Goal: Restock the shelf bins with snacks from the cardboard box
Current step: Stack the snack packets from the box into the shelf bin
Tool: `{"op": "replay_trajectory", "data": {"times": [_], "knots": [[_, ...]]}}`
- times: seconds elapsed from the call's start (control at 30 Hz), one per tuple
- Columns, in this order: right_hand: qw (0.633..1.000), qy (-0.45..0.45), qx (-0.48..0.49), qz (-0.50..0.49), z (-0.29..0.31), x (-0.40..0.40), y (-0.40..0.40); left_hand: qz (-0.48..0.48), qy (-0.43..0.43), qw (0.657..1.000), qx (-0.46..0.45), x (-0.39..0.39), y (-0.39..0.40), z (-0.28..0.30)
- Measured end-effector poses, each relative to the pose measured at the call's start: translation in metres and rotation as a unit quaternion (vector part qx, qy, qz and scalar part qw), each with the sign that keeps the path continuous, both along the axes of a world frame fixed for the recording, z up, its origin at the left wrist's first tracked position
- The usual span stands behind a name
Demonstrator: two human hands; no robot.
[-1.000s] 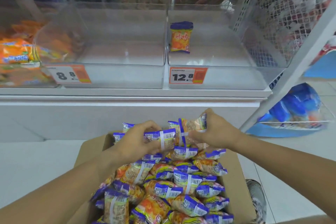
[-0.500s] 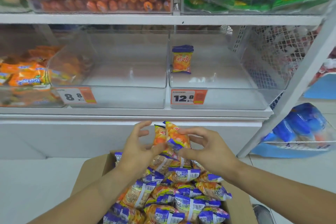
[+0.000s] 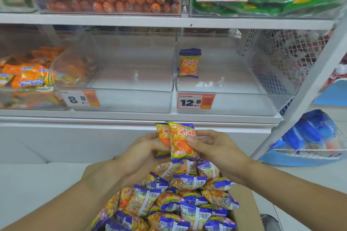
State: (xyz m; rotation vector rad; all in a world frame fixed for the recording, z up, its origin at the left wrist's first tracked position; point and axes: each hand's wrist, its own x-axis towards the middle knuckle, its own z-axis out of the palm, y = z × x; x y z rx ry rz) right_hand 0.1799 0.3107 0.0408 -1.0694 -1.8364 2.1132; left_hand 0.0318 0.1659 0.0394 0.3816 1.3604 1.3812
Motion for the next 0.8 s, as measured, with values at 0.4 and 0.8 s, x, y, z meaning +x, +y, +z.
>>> {"op": "replay_trajectory", "data": {"times": [0.4, 0.8], "knots": [[0.974, 0.141, -0.138, 0.109, 0.040, -0.008, 0.033, -0.053, 0.422, 0.905, 0.010, 0.004, 0.018, 0.052], [0.955, 0.267, 0.001, 0.127, 0.074, -0.024, 0.082, 0.019, 0.577, 0.806, 0.132, -0.015, 0.061, 0.067]]}}
